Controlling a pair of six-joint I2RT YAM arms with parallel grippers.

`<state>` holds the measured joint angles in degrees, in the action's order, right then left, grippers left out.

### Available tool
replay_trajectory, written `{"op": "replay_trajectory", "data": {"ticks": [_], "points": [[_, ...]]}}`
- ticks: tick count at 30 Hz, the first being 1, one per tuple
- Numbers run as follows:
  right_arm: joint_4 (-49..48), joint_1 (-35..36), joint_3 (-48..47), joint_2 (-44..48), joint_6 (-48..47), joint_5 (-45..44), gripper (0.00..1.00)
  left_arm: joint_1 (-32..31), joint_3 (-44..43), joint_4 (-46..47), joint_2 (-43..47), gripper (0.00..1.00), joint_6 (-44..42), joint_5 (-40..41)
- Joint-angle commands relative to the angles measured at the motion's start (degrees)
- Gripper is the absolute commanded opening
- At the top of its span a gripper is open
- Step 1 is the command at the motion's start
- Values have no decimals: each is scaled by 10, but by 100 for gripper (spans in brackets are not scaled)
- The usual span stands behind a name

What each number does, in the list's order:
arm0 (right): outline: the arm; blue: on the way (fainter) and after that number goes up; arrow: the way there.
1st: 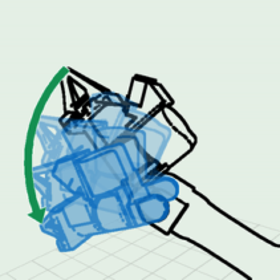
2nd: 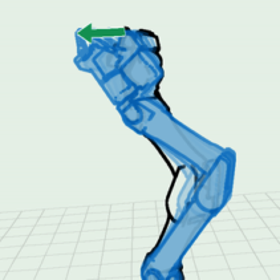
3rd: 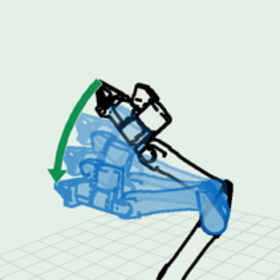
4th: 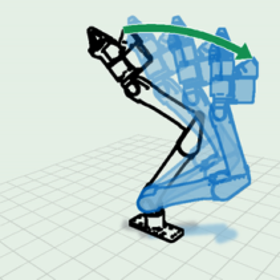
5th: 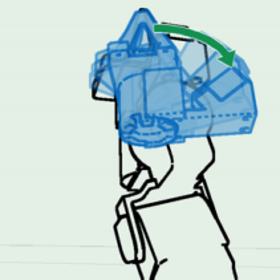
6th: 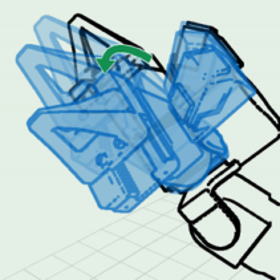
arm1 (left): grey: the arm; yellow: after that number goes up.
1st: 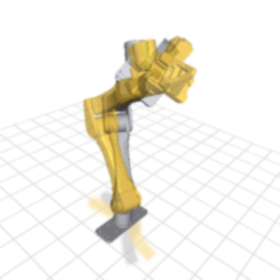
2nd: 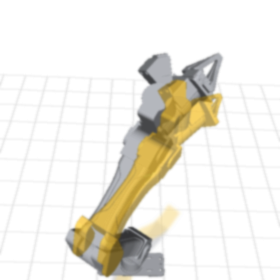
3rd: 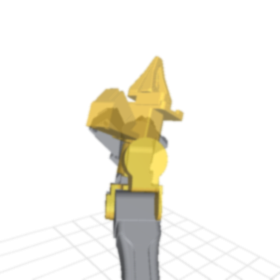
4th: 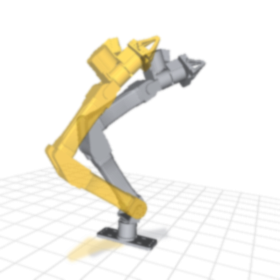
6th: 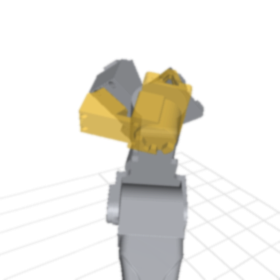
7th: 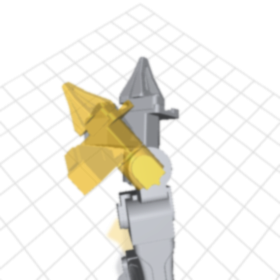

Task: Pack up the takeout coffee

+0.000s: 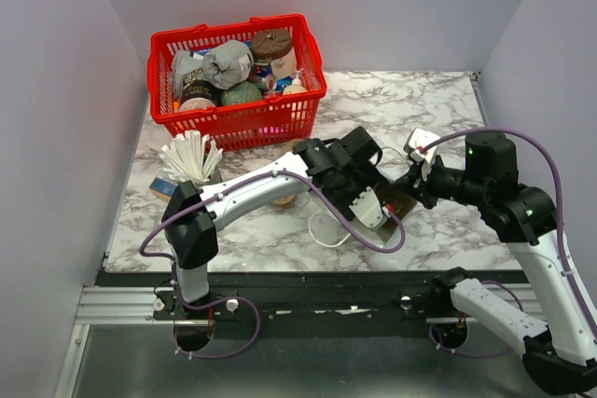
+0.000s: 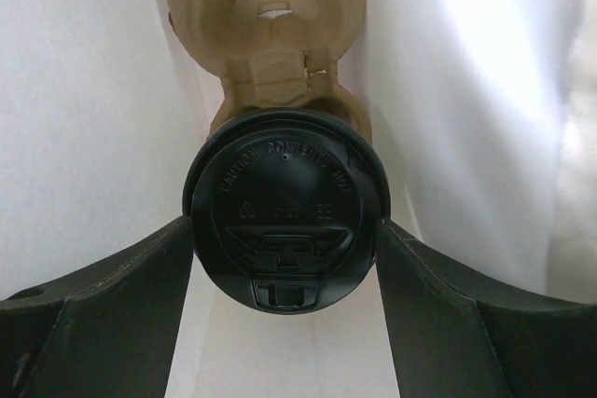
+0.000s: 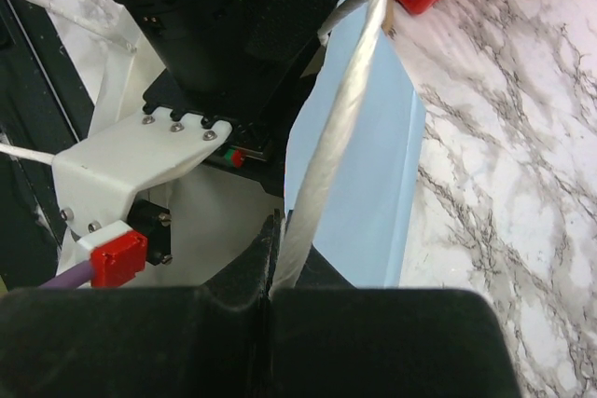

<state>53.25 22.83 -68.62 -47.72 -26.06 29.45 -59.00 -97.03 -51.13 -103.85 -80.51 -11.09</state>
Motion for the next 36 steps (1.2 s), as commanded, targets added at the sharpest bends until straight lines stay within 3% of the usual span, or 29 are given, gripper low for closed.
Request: {"op": "replay_trajectory", "data": {"ticks": [1, 26, 36], "points": [[11, 4, -4, 2, 7, 18, 0, 1, 18, 60, -11, 0, 21, 5], [38, 4, 1, -19, 7, -42, 0, 21, 5, 175, -102, 0, 56, 46], [40, 4, -3, -22, 9, -53, 1, 28, -16, 171, -125, 3, 98, 77]]}}
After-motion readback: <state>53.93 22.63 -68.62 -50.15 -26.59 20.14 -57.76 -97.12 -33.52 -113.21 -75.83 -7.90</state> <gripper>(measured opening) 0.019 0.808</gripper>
